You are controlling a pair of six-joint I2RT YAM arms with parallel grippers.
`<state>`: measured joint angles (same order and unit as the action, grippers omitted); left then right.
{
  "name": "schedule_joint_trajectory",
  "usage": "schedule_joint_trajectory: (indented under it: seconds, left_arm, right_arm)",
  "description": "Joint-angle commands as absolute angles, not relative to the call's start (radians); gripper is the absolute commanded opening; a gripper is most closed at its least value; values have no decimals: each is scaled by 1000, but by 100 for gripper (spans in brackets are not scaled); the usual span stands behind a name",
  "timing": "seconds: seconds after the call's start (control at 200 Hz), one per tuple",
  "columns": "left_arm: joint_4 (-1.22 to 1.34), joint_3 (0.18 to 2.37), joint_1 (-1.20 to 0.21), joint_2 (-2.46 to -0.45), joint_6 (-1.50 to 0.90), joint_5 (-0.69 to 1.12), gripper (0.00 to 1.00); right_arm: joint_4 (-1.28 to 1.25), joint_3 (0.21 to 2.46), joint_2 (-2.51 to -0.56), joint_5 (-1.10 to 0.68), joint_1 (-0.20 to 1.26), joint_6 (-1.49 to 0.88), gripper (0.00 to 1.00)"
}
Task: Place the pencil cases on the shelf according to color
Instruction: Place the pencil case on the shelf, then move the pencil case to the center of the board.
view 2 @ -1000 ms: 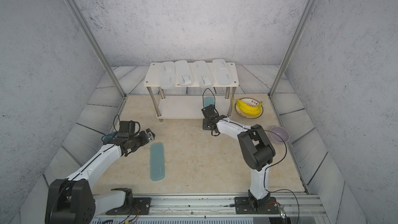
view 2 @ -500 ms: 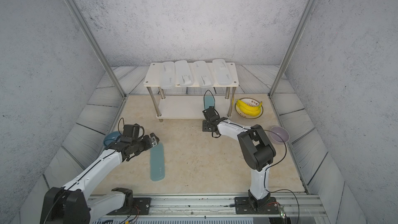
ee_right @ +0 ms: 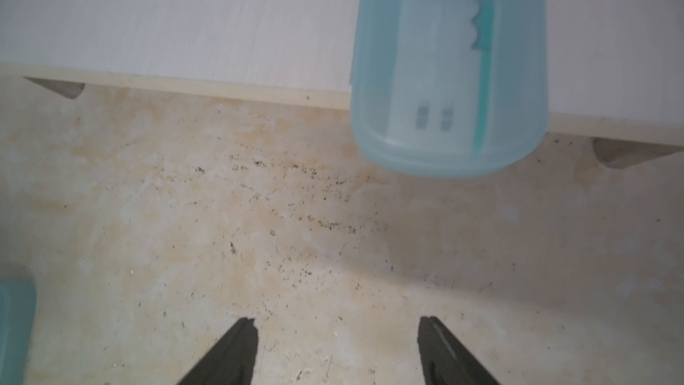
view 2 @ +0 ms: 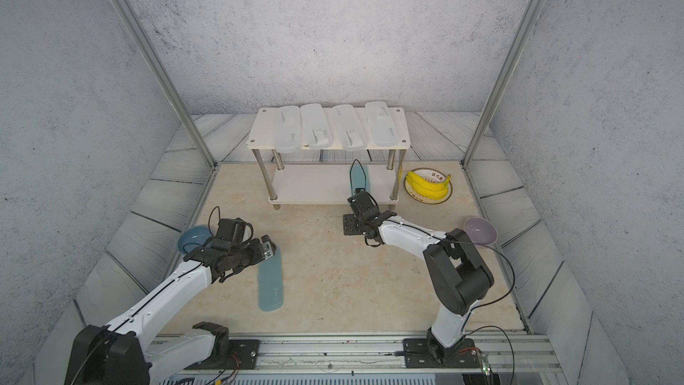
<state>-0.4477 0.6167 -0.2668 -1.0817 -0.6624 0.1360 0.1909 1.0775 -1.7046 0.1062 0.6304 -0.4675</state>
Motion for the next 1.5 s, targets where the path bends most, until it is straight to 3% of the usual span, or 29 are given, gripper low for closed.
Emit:
schedule_joint_trajectory:
  seconds: [0.0,0.455,0.766,0.966,1.151,1.286,1.371,1.496]
  left_arm:
    - [-523,584,-296,-1044,-677,104,99]
    - [-523,473,-441,-984,-803,137,96]
    - [-334,647,-595,-1282,-824,144,96]
    - [-400,871,-688,-1466,-765,79,97]
    - [-482,926,-686,-1398,-729,-84,100]
    - [-528,894,-659,-1286,-672,-241,98]
    - [-525,847,-573,-1220,-649,-231,99]
    - [-528,807,-415,-1167,-625,-150,99]
  right_arm:
    - [191,1039,-1664,114,657,-479,74]
    - [218,887,-1521,150,701,-482,74]
    - [222,882,-1500,167,701,-482,74]
    - [257,894,-1455,185,701,-482,74]
    - [289,893,-1415,136,701,-473,77]
    - [236,883,-1416,-111,701,-399,84]
    - [259,924,-1463,-233,720,-364,87]
    - [311,988,-1537,-191,793,-314,89]
